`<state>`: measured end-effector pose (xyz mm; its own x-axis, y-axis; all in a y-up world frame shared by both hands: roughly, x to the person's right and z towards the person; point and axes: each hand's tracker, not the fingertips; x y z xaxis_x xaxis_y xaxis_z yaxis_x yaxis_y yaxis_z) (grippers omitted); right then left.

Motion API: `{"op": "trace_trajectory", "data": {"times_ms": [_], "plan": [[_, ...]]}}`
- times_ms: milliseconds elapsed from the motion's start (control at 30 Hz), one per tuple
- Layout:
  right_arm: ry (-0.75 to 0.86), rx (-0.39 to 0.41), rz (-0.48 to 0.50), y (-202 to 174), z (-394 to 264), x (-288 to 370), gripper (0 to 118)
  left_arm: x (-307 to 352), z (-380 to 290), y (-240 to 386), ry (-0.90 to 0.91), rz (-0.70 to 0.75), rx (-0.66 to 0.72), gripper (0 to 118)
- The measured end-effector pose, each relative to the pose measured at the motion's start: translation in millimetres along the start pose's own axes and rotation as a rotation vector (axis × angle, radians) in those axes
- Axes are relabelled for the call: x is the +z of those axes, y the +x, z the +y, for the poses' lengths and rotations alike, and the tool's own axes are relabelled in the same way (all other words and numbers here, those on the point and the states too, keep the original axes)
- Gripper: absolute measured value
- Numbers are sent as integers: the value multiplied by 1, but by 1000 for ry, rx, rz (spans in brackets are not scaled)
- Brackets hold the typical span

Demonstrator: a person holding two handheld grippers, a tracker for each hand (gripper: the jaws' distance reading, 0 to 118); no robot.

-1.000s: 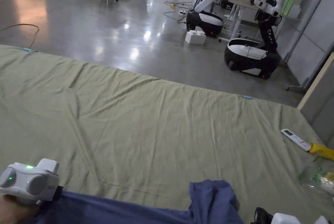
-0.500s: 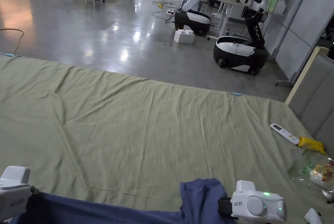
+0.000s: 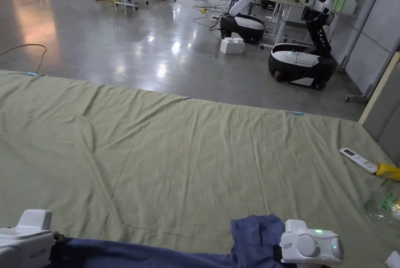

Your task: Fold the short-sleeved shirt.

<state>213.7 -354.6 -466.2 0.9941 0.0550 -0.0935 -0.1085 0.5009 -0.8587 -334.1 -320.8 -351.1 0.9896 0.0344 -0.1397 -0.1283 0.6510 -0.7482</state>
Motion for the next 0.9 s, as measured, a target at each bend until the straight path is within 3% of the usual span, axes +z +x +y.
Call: {"op": "trace_trajectory", "data": {"times_ms": [67,267,567,900], "plan": [[73,-46,13,3,-6,15,2,3,2,-2,7,-5,-2,5],[175,-74,61,11,-22,76,2,28,1,-8,48,-22,11,5],[288,-38,82,17,-63,171,2,92,-19,-17,113,-47,18,5],[222,12,79,23,-143,202,2,141,-82,-31,98,-88,-19,5]]}}
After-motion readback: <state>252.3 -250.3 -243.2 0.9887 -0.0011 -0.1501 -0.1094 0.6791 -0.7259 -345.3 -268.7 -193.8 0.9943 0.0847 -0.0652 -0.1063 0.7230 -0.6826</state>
